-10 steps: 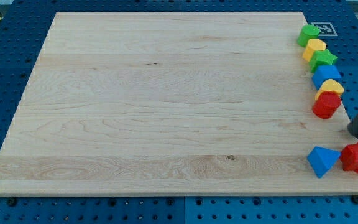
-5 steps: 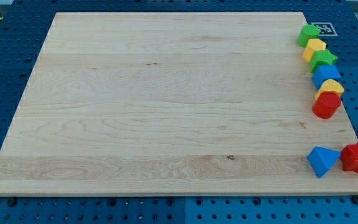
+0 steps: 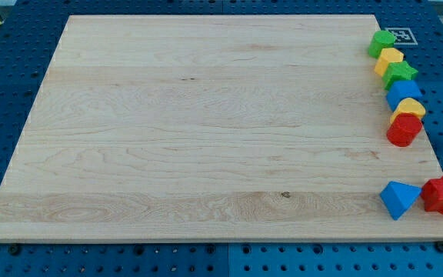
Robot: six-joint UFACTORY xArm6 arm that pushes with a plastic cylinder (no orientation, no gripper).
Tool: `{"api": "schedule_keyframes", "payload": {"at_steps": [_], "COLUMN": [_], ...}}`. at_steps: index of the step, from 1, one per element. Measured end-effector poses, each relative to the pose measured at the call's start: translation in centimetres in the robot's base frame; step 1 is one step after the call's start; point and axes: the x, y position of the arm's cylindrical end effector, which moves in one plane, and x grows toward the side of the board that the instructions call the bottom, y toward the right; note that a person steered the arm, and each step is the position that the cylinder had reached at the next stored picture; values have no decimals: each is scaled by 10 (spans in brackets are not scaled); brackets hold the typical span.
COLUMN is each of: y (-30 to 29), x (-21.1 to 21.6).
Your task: Push the blue cube left to the yellow heart
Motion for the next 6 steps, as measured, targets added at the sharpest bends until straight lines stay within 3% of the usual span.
{"api": "schedule_keyframes", "payload": {"at_steps": [2,6], "y": [-7,-85], "x": [-44,-44]}}
